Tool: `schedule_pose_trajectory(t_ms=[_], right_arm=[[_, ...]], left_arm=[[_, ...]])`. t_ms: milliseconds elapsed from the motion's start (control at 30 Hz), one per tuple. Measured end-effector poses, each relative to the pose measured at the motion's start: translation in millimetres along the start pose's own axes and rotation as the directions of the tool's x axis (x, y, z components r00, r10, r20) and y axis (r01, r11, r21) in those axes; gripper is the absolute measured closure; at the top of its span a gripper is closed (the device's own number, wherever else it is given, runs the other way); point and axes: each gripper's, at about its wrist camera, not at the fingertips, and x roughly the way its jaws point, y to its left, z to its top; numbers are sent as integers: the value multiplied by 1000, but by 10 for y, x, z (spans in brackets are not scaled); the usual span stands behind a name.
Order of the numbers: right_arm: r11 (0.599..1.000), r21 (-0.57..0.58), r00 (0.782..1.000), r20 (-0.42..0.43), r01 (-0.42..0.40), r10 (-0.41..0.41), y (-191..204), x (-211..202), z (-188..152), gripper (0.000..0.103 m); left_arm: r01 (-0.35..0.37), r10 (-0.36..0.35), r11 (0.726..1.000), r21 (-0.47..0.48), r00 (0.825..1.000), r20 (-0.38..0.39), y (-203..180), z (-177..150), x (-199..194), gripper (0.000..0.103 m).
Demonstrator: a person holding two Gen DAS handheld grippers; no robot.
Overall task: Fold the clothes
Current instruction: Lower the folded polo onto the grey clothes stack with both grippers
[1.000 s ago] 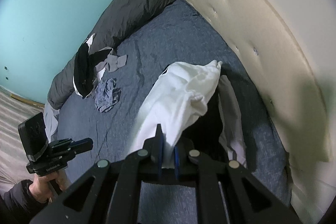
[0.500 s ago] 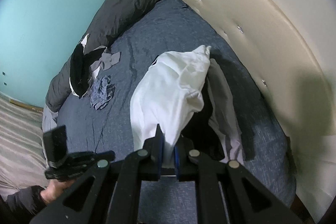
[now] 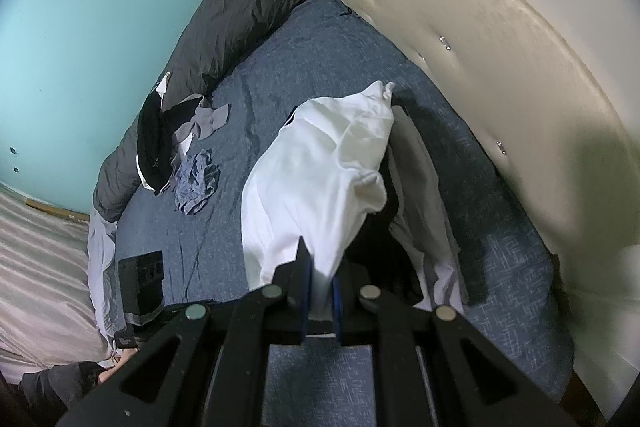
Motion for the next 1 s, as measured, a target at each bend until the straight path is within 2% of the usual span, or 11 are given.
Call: schedule_pose_trajectory(t_ms=[100, 167, 200, 467, 567, 600, 667, 767, 1000], right_arm=[[1000, -1, 1000, 0, -3, 3, -5, 1, 3, 95], [1000, -1, 1000, 0, -6, 6, -6, 2, 4, 95], [1000, -2, 1000, 0, -6, 6, -3, 4, 5, 95], [1000, -3, 1000, -2, -3, 3, 23, 5, 4, 95], [1000, -4, 1000, -1, 0, 0, 31, 6, -1, 95], [1000, -4, 1000, -1, 1, -1, 33, 7, -1, 95], [1000, -3, 1000, -1, 3, -3, 35, 8, -1, 95], [1000, -3, 1000, 1, 6, -6, 47, 6, 5, 95], [1000, -9, 1000, 8, 10, -10, 84, -14, 20, 95]], left_arm=[[24, -24, 999, -23, 1000, 15, 16, 4, -59, 74], [35, -34, 999, -31, 999, 26, 21, -2, -112, 55], [40, -39, 999, -35, 999, 25, 27, -8, -126, 51], [41, -41, 998, -49, 999, 6, 52, -46, -36, 49], [44, -44, 998, -48, 999, 6, 40, -64, 1, 52], [45, -45, 998, -51, 999, 7, 38, -68, 8, 56], [47, -47, 998, -50, 999, 5, 21, -66, 12, 80], [51, -51, 999, -17, 999, 4, -51, -47, -5, 94], [44, -45, 998, 36, 999, 25, -200, -14, -179, 98]])
